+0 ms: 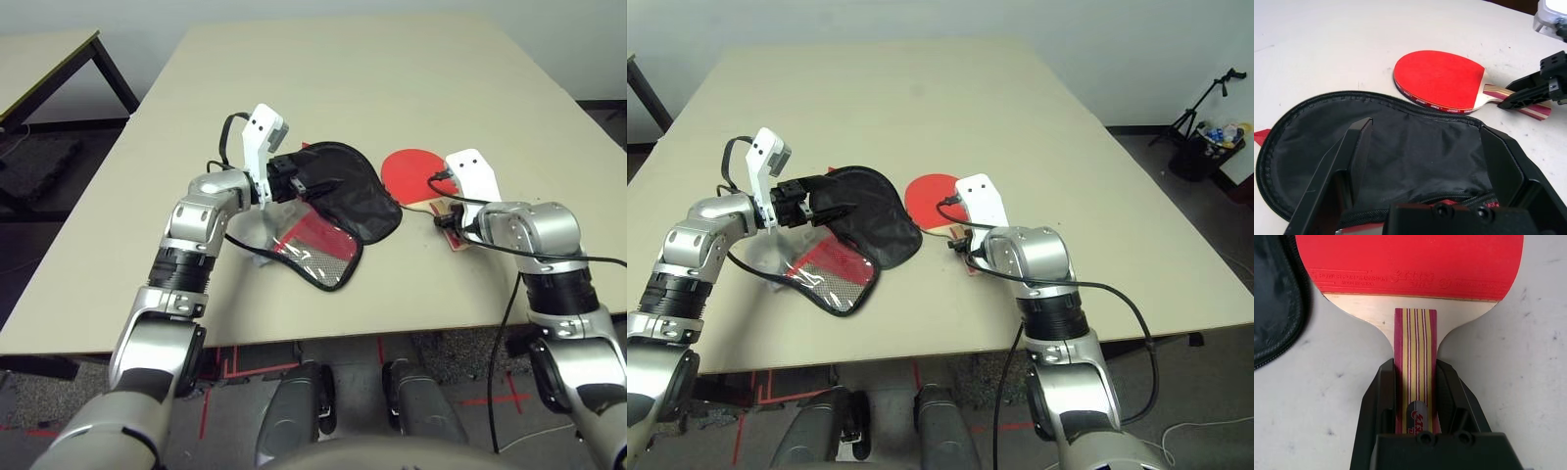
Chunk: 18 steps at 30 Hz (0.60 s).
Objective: Store the ping-pong paddle in its case and zip it.
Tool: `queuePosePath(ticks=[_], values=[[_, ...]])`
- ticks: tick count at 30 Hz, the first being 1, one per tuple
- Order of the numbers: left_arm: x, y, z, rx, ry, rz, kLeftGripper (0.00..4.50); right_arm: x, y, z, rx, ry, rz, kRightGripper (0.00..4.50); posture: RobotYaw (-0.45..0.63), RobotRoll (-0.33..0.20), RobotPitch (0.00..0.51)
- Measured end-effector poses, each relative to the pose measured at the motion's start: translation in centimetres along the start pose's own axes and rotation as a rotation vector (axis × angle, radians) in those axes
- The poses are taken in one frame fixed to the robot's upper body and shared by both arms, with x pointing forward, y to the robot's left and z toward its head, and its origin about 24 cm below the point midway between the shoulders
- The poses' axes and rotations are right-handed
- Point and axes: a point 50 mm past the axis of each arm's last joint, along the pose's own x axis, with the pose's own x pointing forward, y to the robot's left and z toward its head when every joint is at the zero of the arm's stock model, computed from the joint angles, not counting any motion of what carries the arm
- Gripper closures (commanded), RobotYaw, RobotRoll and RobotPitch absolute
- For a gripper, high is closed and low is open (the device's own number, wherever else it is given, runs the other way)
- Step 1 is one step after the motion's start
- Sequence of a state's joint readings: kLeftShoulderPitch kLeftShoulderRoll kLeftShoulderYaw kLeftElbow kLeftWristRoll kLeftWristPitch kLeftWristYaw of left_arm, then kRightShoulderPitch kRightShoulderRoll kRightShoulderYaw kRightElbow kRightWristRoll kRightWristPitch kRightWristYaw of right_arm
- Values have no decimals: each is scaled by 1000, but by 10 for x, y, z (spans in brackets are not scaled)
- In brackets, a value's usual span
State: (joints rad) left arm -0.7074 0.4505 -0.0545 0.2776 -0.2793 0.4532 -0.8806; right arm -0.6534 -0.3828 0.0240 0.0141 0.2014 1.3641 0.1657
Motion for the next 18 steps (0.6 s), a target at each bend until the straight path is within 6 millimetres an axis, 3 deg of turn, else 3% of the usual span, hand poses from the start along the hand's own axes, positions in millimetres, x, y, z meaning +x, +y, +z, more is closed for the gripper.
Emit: queuePosePath(ticks=[3, 5, 10, 18], values=[[0, 0, 0, -4, 1, 5, 0, 0, -8, 6, 18, -17, -57, 3371, -66, 0, 100], [0, 0, 0, -7, -1, 9, 0, -4, -4, 21, 20, -61, -57, 3371, -69, 0, 100], [4, -3, 3, -12, -18, -4, 0, -22, 33, 67, -29, -217, 66, 3371, -71, 0, 98], [4, -3, 7, -7, -21, -5, 0, -14, 80, 62, -113, -148, 214, 3371, -53, 0, 100]])
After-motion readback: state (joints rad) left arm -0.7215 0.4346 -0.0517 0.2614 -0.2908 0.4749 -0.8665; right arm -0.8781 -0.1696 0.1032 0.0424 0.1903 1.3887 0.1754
